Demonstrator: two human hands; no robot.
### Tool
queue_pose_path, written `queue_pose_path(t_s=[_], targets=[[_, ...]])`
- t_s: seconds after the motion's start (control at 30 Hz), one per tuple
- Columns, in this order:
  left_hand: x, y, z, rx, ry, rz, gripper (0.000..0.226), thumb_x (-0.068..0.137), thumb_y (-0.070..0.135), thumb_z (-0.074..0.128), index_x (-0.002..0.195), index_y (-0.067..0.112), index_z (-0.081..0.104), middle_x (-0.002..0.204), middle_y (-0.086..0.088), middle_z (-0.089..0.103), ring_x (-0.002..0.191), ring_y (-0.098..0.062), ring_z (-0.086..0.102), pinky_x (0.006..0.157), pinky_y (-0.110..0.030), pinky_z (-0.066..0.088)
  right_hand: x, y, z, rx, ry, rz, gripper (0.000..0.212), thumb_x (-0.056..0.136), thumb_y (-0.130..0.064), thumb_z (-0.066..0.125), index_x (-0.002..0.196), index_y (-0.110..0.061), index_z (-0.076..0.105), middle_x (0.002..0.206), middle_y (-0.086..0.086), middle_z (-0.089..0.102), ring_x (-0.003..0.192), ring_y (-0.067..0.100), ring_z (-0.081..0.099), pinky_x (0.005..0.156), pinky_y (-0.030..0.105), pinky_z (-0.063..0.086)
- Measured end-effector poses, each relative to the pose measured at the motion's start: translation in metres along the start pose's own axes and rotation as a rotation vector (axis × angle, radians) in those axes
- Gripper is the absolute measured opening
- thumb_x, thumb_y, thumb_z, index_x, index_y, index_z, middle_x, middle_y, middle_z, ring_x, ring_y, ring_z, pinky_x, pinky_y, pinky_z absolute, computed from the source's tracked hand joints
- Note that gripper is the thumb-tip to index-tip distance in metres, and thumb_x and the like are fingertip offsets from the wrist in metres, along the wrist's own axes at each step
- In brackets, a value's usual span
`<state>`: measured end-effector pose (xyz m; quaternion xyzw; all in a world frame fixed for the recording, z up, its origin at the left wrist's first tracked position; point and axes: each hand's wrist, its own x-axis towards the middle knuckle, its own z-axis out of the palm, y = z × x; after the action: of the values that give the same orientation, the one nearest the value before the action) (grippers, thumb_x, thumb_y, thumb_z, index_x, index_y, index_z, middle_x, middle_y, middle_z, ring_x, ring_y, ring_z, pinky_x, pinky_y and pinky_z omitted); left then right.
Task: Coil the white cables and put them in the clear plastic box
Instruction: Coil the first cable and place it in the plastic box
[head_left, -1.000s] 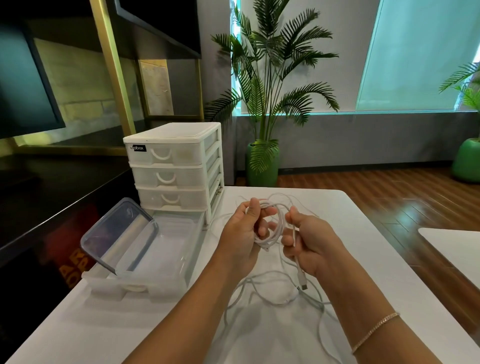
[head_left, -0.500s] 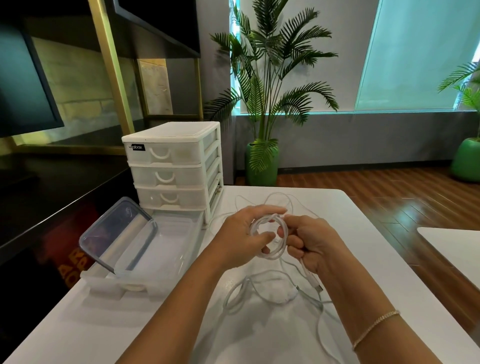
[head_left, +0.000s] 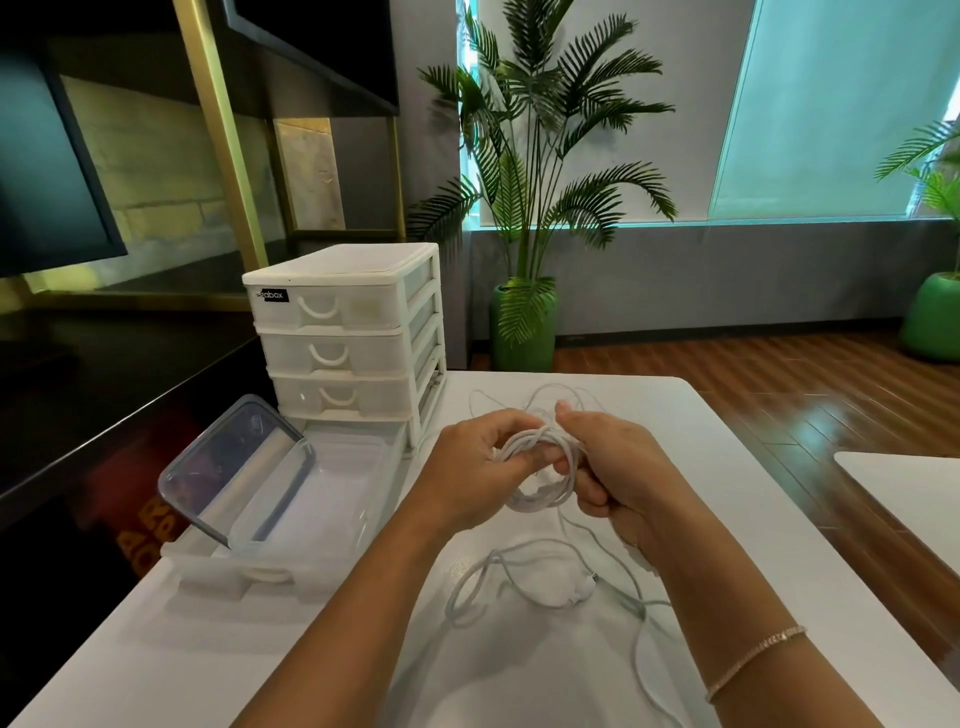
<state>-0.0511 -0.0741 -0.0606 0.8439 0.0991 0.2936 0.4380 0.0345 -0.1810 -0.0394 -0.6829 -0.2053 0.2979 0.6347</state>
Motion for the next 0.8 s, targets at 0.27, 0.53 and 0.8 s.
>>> queue_pose_path(t_s=[0.27, 0.53, 0.8], targets=[[0.004, -0.004, -0.003, -0.124, 0.288, -0.167, 0.013, 0.088, 0.034, 0.056, 0.081, 0.025, 0.063, 0.069, 0.007, 0.065, 0.065, -0.01, 0.063, 0.06, -0.012, 0.05, -0.002, 0.001, -0.002, -0.416, 0.059, -0.469, 0.035, 0.071, -0.037, 0.074, 0.1, -0.029, 0.057, 0.085, -0.011, 0.064, 0.073, 0.011, 0.061, 0.061, 0.019, 0.051], [0.007, -0.002, 0.006, -0.508, 0.247, -0.404, 0.009, 0.083, 0.021, 0.067, 0.08, 0.013, 0.067, 0.077, -0.007, 0.072, 0.076, -0.024, 0.069, 0.079, -0.036, 0.056, 0.006, 0.013, 0.0, -0.774, 0.282, -0.796, 0.023, 0.073, -0.019, 0.077, 0.091, -0.025, 0.065, 0.098, -0.003, 0.062, 0.093, 0.016, 0.054, 0.085, 0.045, 0.049], [0.007, 0.003, 0.003, -0.843, 0.179, -0.507, 0.013, 0.087, 0.015, 0.061, 0.096, 0.007, 0.064, 0.077, -0.003, 0.069, 0.063, -0.011, 0.064, 0.074, -0.026, 0.054, 0.012, 0.018, 0.003, -0.762, 0.464, -1.092, 0.019, 0.064, -0.015, 0.082, 0.075, -0.018, 0.066, 0.094, 0.012, 0.059, 0.082, 0.014, 0.045, 0.067, 0.039, 0.053]])
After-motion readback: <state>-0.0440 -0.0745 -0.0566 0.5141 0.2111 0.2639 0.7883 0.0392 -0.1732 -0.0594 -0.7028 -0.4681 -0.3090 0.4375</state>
